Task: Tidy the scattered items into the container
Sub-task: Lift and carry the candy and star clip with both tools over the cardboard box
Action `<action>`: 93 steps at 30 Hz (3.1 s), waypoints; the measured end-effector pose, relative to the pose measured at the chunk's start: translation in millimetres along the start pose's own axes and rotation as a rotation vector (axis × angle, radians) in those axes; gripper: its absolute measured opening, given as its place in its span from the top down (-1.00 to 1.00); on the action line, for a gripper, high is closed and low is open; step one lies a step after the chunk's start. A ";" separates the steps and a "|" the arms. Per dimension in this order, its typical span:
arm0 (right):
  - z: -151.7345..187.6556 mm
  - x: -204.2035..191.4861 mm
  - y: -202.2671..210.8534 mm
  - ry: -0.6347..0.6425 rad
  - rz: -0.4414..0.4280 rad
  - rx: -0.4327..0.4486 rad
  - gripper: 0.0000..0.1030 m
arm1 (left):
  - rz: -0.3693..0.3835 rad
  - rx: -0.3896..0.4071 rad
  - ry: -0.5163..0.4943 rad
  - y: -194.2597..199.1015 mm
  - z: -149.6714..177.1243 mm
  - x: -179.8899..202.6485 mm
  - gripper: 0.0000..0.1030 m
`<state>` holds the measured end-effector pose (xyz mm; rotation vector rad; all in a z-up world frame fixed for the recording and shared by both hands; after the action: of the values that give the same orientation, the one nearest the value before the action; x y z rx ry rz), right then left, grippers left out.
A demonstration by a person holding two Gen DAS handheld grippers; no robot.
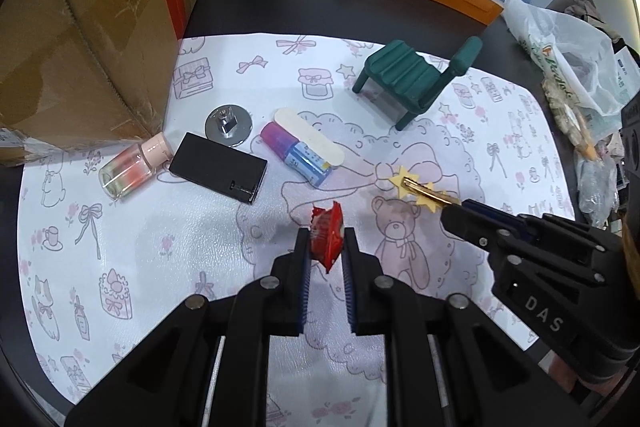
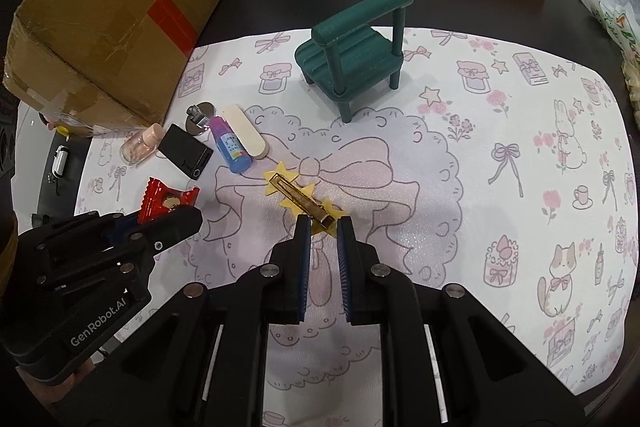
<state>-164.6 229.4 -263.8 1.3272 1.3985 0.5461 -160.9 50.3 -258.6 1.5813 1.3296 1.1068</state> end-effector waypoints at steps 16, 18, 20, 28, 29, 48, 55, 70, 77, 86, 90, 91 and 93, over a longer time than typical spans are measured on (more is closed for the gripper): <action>10.3 -22.6 91.3 -0.002 0.012 0.132 0.75 | 0.002 0.104 -0.025 79.7 4.8 15.1 0.72; 10.3 -28.1 104.3 0.002 0.012 0.152 0.75 | 0.004 0.117 -0.026 91.8 4.9 17.0 0.72; 10.1 -32.6 114.7 0.002 0.015 0.167 0.75 | 0.003 0.131 -0.028 103.6 5.0 18.6 0.72; 6.9 -52.8 145.1 0.021 0.018 0.204 0.75 | 0.013 0.191 -0.025 142.0 1.1 19.4 0.72; 5.8 -55.8 148.3 0.025 0.019 0.208 0.75 | 0.012 0.197 -0.025 146.2 -0.6 18.9 0.72; -46.4 -142.9 166.4 0.176 -0.022 0.245 0.75 | 0.003 0.260 0.062 197.5 -32.6 -45.1 0.72; -73.2 -175.6 154.3 0.222 -0.048 0.233 0.75 | -0.011 0.290 0.102 216.0 -52.5 -79.4 0.72; -137.1 -237.0 142.0 0.302 -0.096 0.213 0.75 | -0.046 0.299 0.165 229.3 -96.6 -144.1 0.72; -162.3 -255.1 129.4 0.312 -0.106 0.188 0.75 | -0.059 0.284 0.171 229.5 -119.5 -162.8 0.72; -191.7 -273.3 106.6 0.312 -0.116 0.136 0.75 | -0.069 0.260 0.209 230.5 -147.9 -195.1 0.72; -205.3 -283.1 96.9 0.318 -0.113 0.113 0.75 | -0.086 0.227 0.227 218.4 -159.0 -213.5 0.72; -208.8 -286.3 94.0 0.323 -0.111 0.106 0.75 | -0.089 0.217 0.232 214.2 -161.5 -218.2 0.72; -215.9 -291.9 86.4 0.333 -0.092 0.090 0.75 | -0.098 0.196 0.242 205.9 -166.4 -227.4 0.72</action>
<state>-380.7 60.7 -10.6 1.2754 1.7656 0.6709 -271.3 -200.9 -43.0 1.5371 1.7026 1.1637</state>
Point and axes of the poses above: each gripper's, at about its wrist camera, not at the fingertips, and y roughly against the way its jaws point, x to its right, z to its underside, the point moved 1 cm from there along -y, roughly the way its jaws point, and after that the axes turned 6 degrees about -z, right-handed, at the moved point
